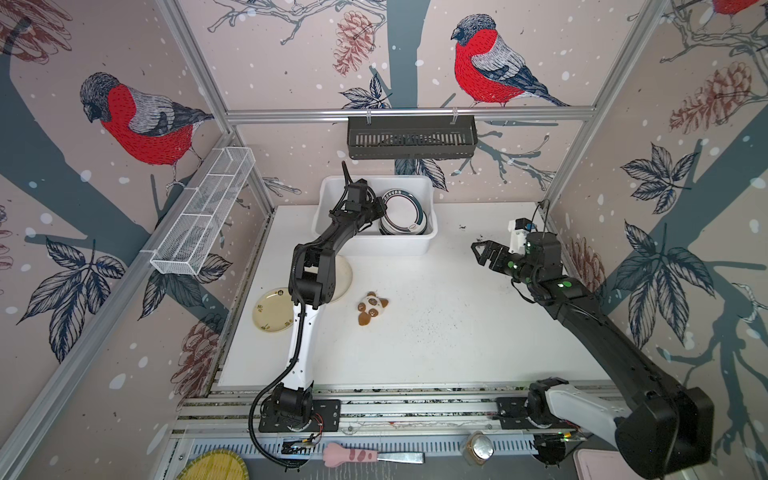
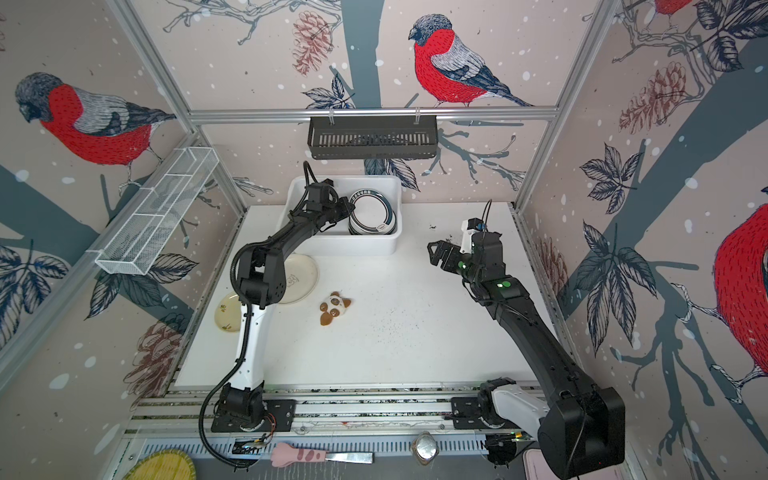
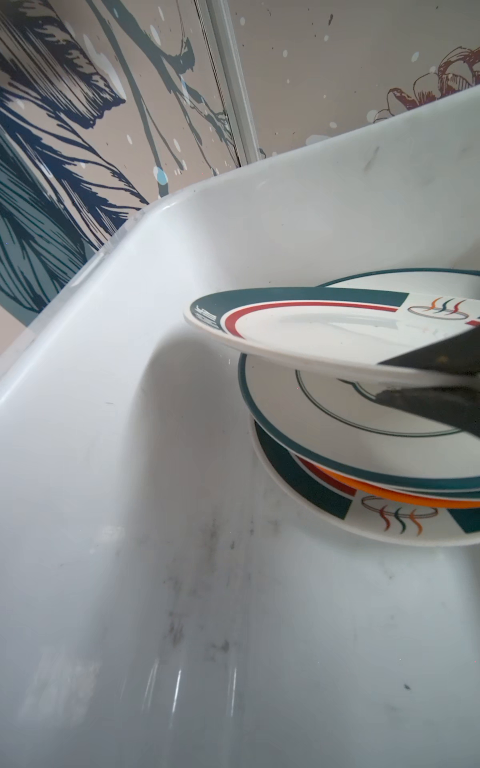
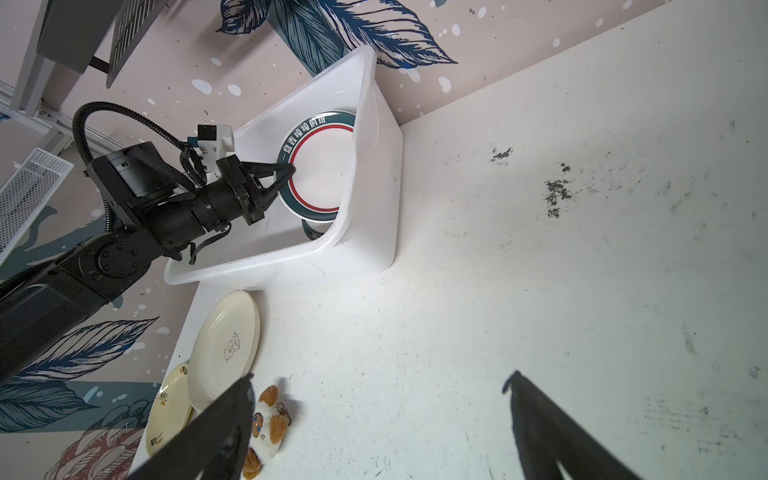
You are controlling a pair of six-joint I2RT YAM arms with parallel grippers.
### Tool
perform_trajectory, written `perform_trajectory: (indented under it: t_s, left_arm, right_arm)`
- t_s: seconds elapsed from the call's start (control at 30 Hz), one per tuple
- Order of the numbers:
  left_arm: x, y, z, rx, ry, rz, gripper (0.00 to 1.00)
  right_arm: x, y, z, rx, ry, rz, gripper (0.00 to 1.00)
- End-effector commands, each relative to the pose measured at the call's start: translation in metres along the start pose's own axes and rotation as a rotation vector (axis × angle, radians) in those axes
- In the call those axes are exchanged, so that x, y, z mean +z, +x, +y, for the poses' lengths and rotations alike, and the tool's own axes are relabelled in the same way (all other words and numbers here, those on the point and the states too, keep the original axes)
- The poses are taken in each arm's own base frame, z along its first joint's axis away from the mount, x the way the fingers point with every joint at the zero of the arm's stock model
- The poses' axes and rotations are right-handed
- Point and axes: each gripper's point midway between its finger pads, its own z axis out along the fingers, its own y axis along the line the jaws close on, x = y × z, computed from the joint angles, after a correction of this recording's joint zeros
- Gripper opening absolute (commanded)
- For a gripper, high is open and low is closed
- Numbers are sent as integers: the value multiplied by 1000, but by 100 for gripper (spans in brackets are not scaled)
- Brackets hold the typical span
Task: Place the plates into the plastic bin on the countertop
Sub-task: 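Carry the plate into the bin with the left gripper while the right withdraws, then open the left gripper to release the plate onto the stack in the bin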
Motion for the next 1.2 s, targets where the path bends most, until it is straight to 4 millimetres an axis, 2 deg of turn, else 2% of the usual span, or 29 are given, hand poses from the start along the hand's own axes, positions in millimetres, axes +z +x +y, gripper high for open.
perform_trajectory:
  t_s: [0.0, 0.13, 0.17, 0.2, 0.57, 0.7, 0.9, 1.07, 1.17]
  left_arm:
    - [4, 4, 4, 45, -42, 22, 15]
    - [7, 4, 1, 75, -35, 30, 53]
    - [7, 4, -2, 90, -29, 29, 79]
    - [7, 4, -4, 101, -27, 28, 97]
    - [3, -5, -29, 203, -48, 8, 97]
    - [-2, -5, -27, 221, -112, 5, 98]
    - [-19, -10, -27, 227, -147, -20, 98]
    - [-46, -14, -40, 238, -119, -84, 98]
    - [-60, -14, -40, 240, -129, -109, 98]
  right_arm:
    - [1, 0, 1, 6, -8, 5, 95]
    - [2, 0, 1, 5, -16, 7, 95]
    - [2, 0, 2, 4, -20, 6, 95]
    - [3, 1, 2, 5, -21, 9, 95]
    - [7, 7, -5, 10, 2, 40, 95]
    - [6, 9, -10, 10, 32, 43, 96]
    - [2, 6, -9, -3, 41, 27, 96]
    - [-5, 2, 6, -47, 27, -30, 96]
    - [-6, 3, 15, -60, 8, -36, 96]
